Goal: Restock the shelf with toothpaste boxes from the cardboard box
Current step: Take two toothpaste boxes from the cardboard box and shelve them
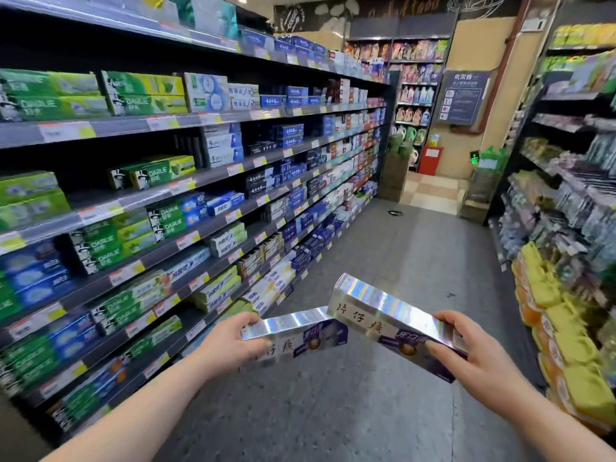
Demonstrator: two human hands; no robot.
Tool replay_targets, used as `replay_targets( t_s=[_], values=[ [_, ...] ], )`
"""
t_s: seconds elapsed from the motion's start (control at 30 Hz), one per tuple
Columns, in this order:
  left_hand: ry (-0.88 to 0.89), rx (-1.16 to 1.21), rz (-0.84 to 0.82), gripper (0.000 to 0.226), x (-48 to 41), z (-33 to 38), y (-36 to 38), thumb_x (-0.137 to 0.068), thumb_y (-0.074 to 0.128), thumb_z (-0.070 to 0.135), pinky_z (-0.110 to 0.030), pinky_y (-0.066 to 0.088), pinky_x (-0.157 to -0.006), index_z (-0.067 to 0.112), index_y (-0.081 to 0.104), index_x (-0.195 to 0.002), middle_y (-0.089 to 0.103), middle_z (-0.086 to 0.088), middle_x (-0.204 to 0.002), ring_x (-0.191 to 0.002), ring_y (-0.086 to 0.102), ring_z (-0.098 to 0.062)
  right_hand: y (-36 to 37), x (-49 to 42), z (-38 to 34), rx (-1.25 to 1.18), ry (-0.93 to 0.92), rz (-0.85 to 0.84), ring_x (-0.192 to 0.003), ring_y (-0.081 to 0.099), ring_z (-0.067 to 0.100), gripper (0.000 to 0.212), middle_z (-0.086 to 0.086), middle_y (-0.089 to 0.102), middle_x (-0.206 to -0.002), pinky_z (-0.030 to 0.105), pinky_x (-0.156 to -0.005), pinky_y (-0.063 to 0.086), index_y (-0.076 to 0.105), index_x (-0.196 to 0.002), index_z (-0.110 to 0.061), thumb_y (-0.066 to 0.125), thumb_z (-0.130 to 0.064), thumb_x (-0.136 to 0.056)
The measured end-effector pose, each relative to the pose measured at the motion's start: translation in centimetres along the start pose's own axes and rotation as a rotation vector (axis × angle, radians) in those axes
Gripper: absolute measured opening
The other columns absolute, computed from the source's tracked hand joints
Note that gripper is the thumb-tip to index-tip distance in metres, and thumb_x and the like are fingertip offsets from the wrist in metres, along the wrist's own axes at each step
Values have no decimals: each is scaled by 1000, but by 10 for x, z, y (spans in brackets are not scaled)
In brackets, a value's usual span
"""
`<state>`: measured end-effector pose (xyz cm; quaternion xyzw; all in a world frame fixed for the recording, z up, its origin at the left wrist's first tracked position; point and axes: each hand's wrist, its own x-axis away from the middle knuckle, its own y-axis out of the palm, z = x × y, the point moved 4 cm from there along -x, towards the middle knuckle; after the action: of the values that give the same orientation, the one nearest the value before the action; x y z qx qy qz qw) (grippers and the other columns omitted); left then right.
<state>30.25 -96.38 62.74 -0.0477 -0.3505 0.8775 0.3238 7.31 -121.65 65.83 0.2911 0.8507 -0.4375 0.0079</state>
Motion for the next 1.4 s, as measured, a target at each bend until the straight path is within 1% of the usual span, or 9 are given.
replay_targets(
  t_s=[0.17, 0.3, 0.4, 0.47, 0.53, 0.67, 0.9, 1.23, 1.4],
  values=[
    [-29, 29, 5, 26, -76, 21, 21, -74, 69, 26, -24, 46, -59, 27, 59, -98, 67, -5, -92, -72, 62, -16, -9, -76, 47, -16, -33, -7, -95, 49, -10, 24, -17, 56, -99, 4, -75, 36, 43, -89, -46, 60, -35, -77],
    [-56, 57, 67, 27, -131, 43, 45, -77, 67, 22, -23, 47, -66, 23, 59, -102, 66, -3, -96, -84, 65, -19, -22, -147, 88, -43, -116, -33, -96, 47, -10, 21, -16, 59, -97, 2, -77, 36, 45, -89, -43, 58, -35, -75],
    [-84, 75, 104, 25, -171, 61, 64, -79, 66, 25, -19, 43, -65, 28, 57, -103, 63, 6, -96, -81, 59, -9, -35, -204, 123, -53, -174, -90, -97, 46, -11, 31, -13, 58, -97, 1, -78, 35, 44, -89, -43, 65, -21, -82],
    [-105, 94, 133, 21, -195, 77, 75, -81, 65, 25, -12, 38, -64, 35, 52, -96, 53, 18, -91, -82, 53, -7, -46, -241, 142, -53, -213, -131, -97, 46, -11, 25, -14, 58, -99, 1, -79, 34, 44, -90, -44, 63, -34, -79],
    [-130, 100, 164, 22, -216, 92, 84, -81, 65, 26, -20, 40, -69, 37, 52, -95, 52, 16, -96, -95, 49, -12, -57, -278, 159, -62, -245, -164, -98, 46, -12, 23, -15, 57, -100, 1, -79, 34, 43, -92, -45, 57, -46, -73],
    [-229, 123, 201, 45, -257, 107, 100, -79, 67, 35, -32, 41, -85, 26, 51, -120, 55, 4, -115, -100, 53, -18, -66, -346, 184, -84, -314, -216, -94, 47, -15, 27, -11, 58, -98, -1, -76, 34, 49, -98, -33, 57, -36, -73],
    [-273, 146, 252, 34, -320, 120, 109, -81, 65, 34, -29, 37, -85, 31, 50, -111, 48, 8, -113, -103, 46, -12, -38, -435, 220, -123, -375, -301, -95, 52, 7, 24, -11, 61, -100, 9, -80, 38, 48, -93, -42, 56, -39, -71],
    [-287, 139, 249, 53, -493, 101, 99, -80, 66, 33, -29, 34, -92, 22, 45, -129, 42, 1, -141, -115, 41, -12, 9, -606, 266, -118, -365, -336, -94, 54, 9, 29, -27, 52, -109, 17, -80, 41, 44, -93, -57, 56, -43, -71],
    [-292, 159, 222, 40, -572, 93, 72, -81, 66, 33, -30, 35, -93, 32, 46, -115, 45, 6, -122, -119, 43, -16, 41, -694, 261, -128, -375, -344, -95, 56, 11, 38, -12, 62, -102, 20, -82, 42, 48, -95, -50, 56, -67, -61]
  ],
)
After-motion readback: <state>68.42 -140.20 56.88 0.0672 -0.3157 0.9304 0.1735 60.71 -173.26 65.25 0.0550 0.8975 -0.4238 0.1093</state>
